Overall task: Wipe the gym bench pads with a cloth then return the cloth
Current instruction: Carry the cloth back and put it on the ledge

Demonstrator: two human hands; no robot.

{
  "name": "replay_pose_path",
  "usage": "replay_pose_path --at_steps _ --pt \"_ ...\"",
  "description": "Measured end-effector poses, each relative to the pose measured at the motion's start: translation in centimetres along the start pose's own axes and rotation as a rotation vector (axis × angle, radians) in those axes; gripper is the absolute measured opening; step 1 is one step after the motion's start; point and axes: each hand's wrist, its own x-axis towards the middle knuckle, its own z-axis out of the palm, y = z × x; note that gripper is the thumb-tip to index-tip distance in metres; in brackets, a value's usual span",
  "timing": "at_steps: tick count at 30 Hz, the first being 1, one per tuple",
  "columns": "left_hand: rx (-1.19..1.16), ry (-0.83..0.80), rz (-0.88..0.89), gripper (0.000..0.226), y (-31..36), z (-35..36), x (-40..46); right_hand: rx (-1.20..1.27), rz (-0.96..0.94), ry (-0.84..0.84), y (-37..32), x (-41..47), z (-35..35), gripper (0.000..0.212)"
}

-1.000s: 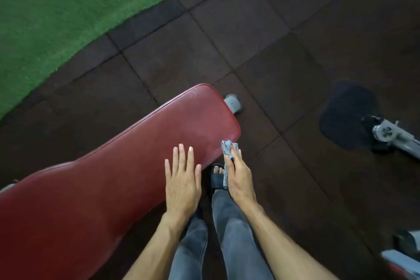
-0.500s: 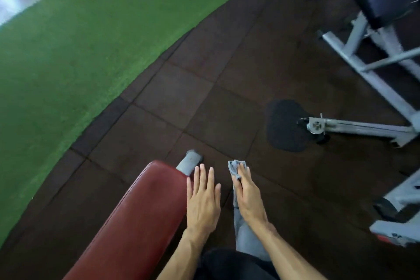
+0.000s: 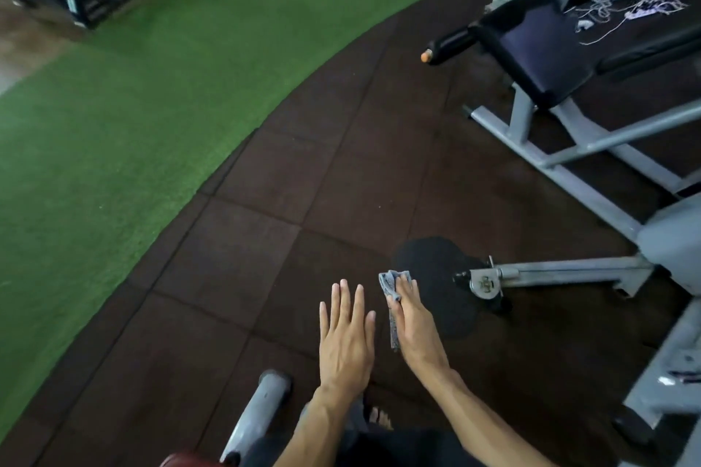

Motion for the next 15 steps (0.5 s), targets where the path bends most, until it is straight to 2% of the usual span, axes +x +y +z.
replay_pose_path --at_steps 7,11,15 --pt "-0.023 0.04 0.076 0.06 -1.8 0.9 20.0 -0.053 -0.032 0.088 -4.5 18.2 -2.1 0.053" --pt "0.028 0.067 0.184 0.056 -3.4 -1.5 33.6 0.006 -0.016 0.132 -8.9 29.7 -3.6 0.055" --pt "0.057 0.055 0.174 0.056 -4.1 -4.1 46.6 -0.006 -0.002 0.174 -13.6 40.8 -5.7 0.054"
